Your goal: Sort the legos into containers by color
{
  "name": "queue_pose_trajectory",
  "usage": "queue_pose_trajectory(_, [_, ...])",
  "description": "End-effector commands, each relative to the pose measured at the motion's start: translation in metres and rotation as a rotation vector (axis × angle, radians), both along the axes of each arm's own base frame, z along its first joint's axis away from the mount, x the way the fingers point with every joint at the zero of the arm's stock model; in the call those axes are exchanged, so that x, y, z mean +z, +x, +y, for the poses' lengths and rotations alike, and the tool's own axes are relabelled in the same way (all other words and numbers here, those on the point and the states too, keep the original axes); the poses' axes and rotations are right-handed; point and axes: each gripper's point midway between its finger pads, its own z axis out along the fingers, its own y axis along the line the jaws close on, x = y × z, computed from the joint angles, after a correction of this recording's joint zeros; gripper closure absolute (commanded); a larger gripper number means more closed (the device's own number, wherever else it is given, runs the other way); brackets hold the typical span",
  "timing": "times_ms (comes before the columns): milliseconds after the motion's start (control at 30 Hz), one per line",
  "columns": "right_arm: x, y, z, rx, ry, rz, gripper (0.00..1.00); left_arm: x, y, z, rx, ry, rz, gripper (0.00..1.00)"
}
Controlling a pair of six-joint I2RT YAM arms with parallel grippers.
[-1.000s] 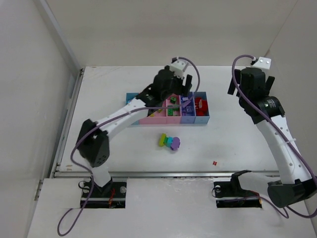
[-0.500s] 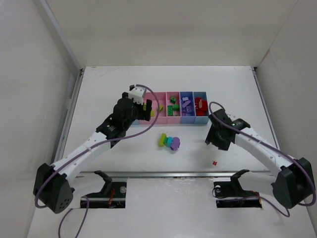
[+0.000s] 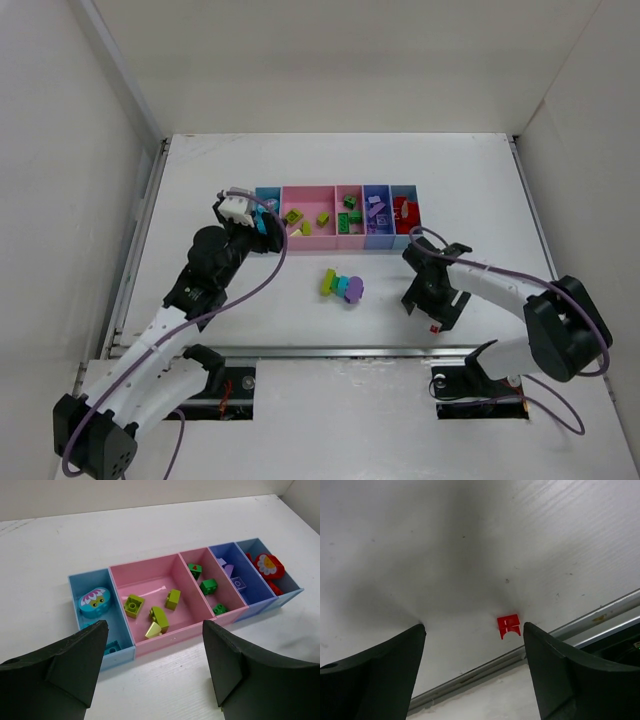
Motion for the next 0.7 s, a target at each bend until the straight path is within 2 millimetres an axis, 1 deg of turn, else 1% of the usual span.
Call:
queue_pose_trajectory(0, [0.000,0.000,0.010,-0.105,-0.015,-0.005,0.12,0.018,-0.005,-0.002,-0.029,-0.075,-0.057,0.27])
queue_pose_trajectory(67, [-0.001,-0.002,0.010,-0.143,-0.031,-0.002,0.10,0.010,-0.006,-0.002,-0.028,-0.067,-0.040,0.27])
queue_pose_trajectory(100, [-0.004,-0.004,0.009,-0.180,-0.035,0.000,0.10,0.013,-0.007,-0.001,-0.028,-0.080,-0.043,0.27])
queue_pose_trajectory(133, [-0.004,-0.003,0.011,-0.181,-0.021,-0.018,0.10,0.009,-0.008,-0.001,-0.028,-0.077,-0.035,0.27])
queue_pose_trajectory(167, [-0.006,-0.003,0.011,-0.181,-0.014,-0.027,0.10,0.009,-0.008,-0.001,-0.028,-0.077,-0.035,0.27])
queue_pose_trajectory(233, [-0.004,-0.002,0.012,-0.192,0.007,-0.053,0.10,0.009,-0.009,-0.003,-0.036,-0.085,-0.031,0.26])
queue_pose_trajectory(267, [-0.005,-0.004,0.011,-0.192,0.006,-0.052,0.10,0.005,-0.007,-0.004,-0.036,-0.081,-0.021,0.26])
queue_pose_trajectory(300, [-0.003,-0.002,0.012,-0.192,0.018,-0.066,0.12,0.005,-0.007,-0.004,-0.036,-0.081,-0.021,0.26])
queue_pose_trajectory(367, [-0.004,-0.004,0.011,-0.192,0.019,-0.067,0.13,0.002,-0.004,-0.005,-0.035,-0.076,-0.012,0.26])
queue_pose_trajectory(433, [-0.004,-0.004,0.011,-0.192,0.019,-0.067,0.13,0.010,-0.003,-0.006,-0.036,-0.086,-0.032,0.26])
queue_pose_trajectory(467, [-0.004,-0.005,0.012,-0.173,0.018,-0.065,0.14,0.013,-0.003,-0.006,-0.036,-0.091,-0.042,0.26])
queue_pose_trajectory(500, [-0.004,-0.003,0.013,-0.164,0.023,-0.071,0.16,0.010,-0.002,-0.006,-0.036,-0.087,-0.034,0.26])
queue_pose_trajectory(567, [-0.004,-0.004,0.013,-0.155,0.022,-0.069,0.16,0.010,-0.002,-0.006,-0.037,-0.078,-0.037,0.26])
queue_pose_trajectory(600, [-0.004,-0.003,0.011,-0.145,0.014,-0.074,0.17,0.010,-0.002,-0.006,-0.037,-0.078,-0.037,0.26])
queue_pose_trajectory(633, [-0.001,0.001,0.011,-0.135,0.011,-0.087,0.18,0.010,-0.002,-0.006,-0.037,-0.078,-0.037,0.26])
queue_pose_trajectory(667, [0.003,0.004,0.011,-0.104,0.006,-0.095,0.18,0.014,-0.002,-0.008,-0.046,-0.083,-0.045,0.26])
